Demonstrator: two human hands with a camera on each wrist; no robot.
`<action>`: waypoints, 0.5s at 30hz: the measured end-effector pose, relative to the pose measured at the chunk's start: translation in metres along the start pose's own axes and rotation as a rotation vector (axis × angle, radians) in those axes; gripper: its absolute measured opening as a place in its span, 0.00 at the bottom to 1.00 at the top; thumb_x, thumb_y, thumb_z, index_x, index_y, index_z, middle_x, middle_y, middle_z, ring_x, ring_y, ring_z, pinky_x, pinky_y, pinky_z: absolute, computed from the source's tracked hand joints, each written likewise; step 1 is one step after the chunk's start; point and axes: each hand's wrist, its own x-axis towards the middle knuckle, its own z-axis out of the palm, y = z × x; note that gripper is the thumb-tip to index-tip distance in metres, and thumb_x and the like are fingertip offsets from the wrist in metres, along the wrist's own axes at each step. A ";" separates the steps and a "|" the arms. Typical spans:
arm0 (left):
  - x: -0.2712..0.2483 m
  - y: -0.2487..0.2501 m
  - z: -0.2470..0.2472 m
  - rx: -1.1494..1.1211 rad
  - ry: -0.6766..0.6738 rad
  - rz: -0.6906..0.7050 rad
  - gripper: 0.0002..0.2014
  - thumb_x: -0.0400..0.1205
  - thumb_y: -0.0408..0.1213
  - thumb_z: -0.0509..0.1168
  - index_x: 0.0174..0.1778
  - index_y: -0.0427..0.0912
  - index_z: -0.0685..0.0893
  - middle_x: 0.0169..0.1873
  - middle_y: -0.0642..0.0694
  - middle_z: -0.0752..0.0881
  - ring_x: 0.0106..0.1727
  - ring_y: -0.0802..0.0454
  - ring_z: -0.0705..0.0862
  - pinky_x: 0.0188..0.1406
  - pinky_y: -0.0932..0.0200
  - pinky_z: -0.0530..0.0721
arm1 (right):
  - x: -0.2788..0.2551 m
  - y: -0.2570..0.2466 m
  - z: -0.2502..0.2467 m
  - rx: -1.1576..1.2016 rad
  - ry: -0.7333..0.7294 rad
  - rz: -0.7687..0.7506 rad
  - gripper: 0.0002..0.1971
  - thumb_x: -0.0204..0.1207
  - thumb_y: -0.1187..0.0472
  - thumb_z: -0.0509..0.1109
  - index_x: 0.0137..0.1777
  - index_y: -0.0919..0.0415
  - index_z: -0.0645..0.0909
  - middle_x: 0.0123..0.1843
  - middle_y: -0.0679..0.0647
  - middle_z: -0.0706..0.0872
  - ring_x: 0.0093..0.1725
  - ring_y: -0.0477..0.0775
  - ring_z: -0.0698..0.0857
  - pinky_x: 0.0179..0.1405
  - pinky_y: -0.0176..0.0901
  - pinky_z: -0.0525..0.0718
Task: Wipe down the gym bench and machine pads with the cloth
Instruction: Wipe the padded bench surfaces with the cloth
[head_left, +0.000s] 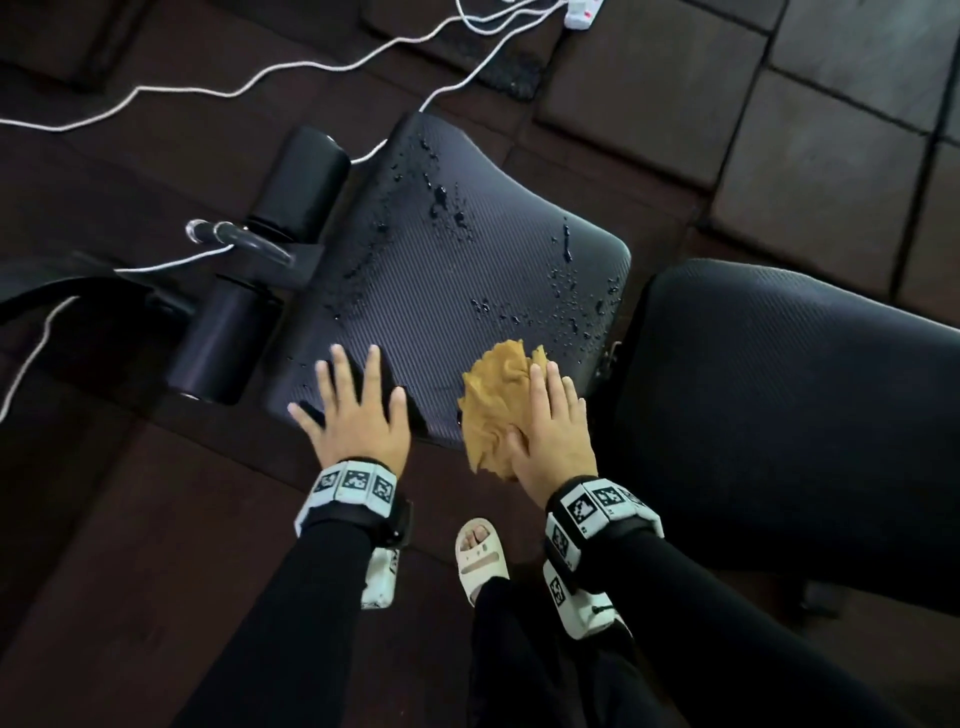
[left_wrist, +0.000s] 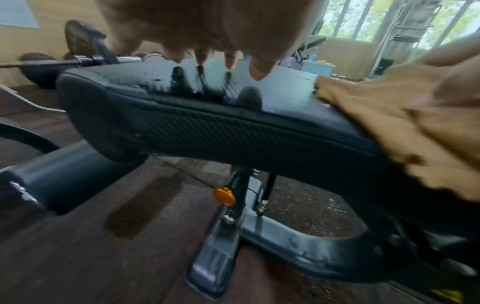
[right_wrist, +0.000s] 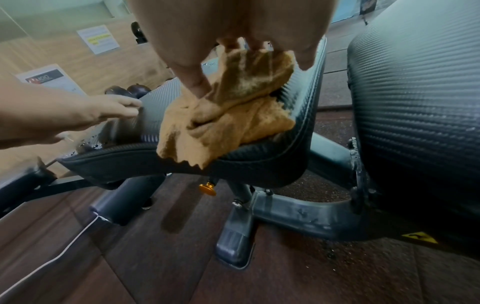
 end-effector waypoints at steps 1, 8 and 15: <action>0.007 -0.007 -0.001 -0.021 0.013 -0.022 0.29 0.85 0.56 0.46 0.82 0.62 0.46 0.84 0.50 0.39 0.83 0.47 0.37 0.76 0.27 0.41 | 0.001 -0.001 0.001 0.027 0.023 0.001 0.37 0.79 0.56 0.60 0.83 0.60 0.44 0.85 0.56 0.44 0.84 0.57 0.42 0.82 0.58 0.44; 0.022 -0.019 0.008 -0.114 -0.013 -0.074 0.29 0.82 0.63 0.41 0.74 0.74 0.30 0.79 0.57 0.26 0.81 0.48 0.29 0.75 0.30 0.34 | 0.010 0.012 0.003 0.052 0.112 -0.132 0.36 0.79 0.66 0.59 0.82 0.46 0.48 0.83 0.44 0.35 0.83 0.56 0.36 0.80 0.59 0.40; 0.023 -0.020 0.006 -0.119 -0.087 -0.077 0.29 0.82 0.63 0.39 0.74 0.73 0.28 0.71 0.62 0.18 0.80 0.49 0.26 0.74 0.30 0.32 | 0.022 0.020 0.016 0.005 0.098 -0.158 0.31 0.81 0.44 0.58 0.80 0.42 0.47 0.82 0.41 0.37 0.81 0.49 0.33 0.79 0.54 0.34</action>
